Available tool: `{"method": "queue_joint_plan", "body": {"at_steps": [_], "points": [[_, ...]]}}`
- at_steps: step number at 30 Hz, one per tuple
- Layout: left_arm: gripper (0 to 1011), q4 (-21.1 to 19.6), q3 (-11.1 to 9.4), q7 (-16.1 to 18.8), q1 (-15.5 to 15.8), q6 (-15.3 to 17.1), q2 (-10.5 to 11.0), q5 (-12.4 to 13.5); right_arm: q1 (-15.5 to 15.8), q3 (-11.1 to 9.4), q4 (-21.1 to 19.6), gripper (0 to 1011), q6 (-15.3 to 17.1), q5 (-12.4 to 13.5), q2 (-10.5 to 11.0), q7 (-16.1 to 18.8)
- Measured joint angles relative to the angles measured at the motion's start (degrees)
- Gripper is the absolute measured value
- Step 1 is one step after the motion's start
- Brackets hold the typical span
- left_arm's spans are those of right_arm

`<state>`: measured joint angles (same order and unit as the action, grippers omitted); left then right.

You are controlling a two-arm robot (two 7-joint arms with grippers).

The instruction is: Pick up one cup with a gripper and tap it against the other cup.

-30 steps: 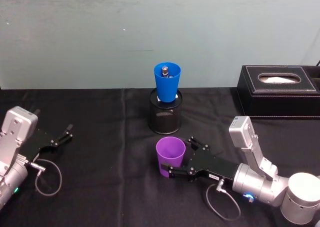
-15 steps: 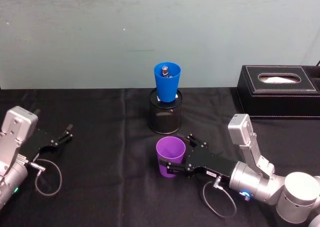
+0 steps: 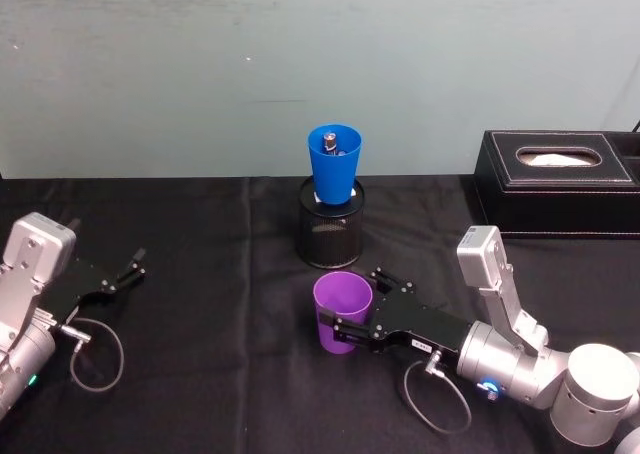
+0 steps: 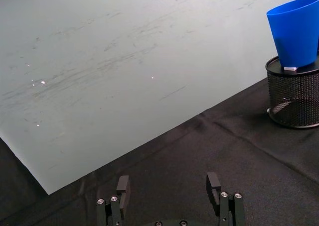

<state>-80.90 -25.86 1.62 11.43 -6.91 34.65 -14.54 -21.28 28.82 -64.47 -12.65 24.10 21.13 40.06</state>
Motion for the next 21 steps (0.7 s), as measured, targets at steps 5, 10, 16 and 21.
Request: {"method": "queue_joint_plan", "body": {"at_steps": [5, 10, 16, 21], "points": [[1000, 0.0, 0.0, 0.0, 0.0, 0.0, 0.0, 0.0, 0.0, 0.0, 0.0, 808, 0.0, 0.0, 0.0, 0.0], [1000, 0.0, 0.0, 0.0, 0.0, 0.0, 0.0, 0.0, 0.0, 0.0, -0.1, 783, 0.0, 0.0, 0.1, 0.0], [1000, 0.0, 0.0, 0.0, 0.0, 0.0, 0.0, 0.0, 0.5, -0.1, -3.0, 752, 1.5, -0.1, 0.9, -0.2], [1000, 0.0, 0.0, 0.0, 0.0, 0.0, 0.0, 0.0, 0.7, -1.0, -9.5, 728, 5.7, 1.1, 2.9, -1.1]]}}
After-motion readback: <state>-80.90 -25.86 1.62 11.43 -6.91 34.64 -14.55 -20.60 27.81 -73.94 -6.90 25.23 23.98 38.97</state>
